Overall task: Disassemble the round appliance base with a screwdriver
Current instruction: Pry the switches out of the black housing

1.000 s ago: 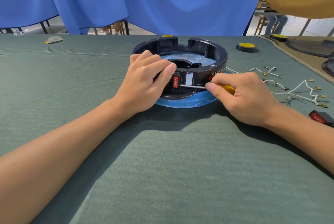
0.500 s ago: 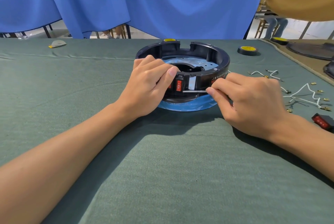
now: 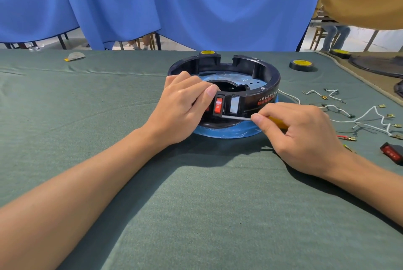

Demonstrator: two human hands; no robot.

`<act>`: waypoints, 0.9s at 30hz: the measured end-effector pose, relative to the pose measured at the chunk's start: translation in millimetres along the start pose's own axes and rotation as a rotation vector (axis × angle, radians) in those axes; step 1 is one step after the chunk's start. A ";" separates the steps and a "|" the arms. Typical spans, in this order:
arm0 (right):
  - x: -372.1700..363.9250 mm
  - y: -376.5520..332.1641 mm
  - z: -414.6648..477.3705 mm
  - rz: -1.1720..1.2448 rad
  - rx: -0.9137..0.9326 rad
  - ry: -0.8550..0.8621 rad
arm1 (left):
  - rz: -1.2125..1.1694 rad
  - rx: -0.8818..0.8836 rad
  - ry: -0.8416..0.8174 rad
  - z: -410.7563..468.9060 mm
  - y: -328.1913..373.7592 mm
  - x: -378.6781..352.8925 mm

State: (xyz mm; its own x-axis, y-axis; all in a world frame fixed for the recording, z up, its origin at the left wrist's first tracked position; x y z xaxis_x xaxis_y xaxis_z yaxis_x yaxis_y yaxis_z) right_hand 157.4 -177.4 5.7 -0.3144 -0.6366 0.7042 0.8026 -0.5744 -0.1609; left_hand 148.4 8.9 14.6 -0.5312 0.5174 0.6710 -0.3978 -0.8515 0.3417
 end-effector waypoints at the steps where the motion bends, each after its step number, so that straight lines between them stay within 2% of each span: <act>1: 0.6 0.1 -0.5 0.001 0.002 0.006 | 0.001 0.001 -0.002 -0.2 0.0 0.1; 10: 7.5 -1.8 -3.4 0.016 0.044 0.064 | 0.037 -0.028 0.010 -1.3 3.6 2.5; 16: 21.0 -3.6 -3.1 -0.015 0.027 0.208 | 0.046 -0.037 0.022 -1.2 4.4 3.7; 23: 12.9 -14.2 2.3 -0.072 0.025 0.141 | 0.068 -0.051 0.032 -1.1 4.2 3.1; 27: 19.3 -14.0 -1.5 -0.101 0.046 0.165 | 0.075 -0.065 0.032 -2.5 5.2 3.6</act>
State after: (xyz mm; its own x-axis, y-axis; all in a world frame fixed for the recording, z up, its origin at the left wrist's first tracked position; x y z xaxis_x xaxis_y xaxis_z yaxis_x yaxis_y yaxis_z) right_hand 139.3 -182.4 20.5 -0.4701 -0.6548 0.5917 0.7840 -0.6178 -0.0607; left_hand 142.5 6.6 17.1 -0.5843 0.4560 0.6713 -0.4033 -0.8810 0.2474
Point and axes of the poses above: each hand's wrist, its own z-axis towards the middle knuckle, its own x-axis out of the back of the hand, y = z × x, the point moved 7 cm from there along z, towards the middle knuckle, and after that the axes turned 6 degrees about x, right-handed, at the moved point
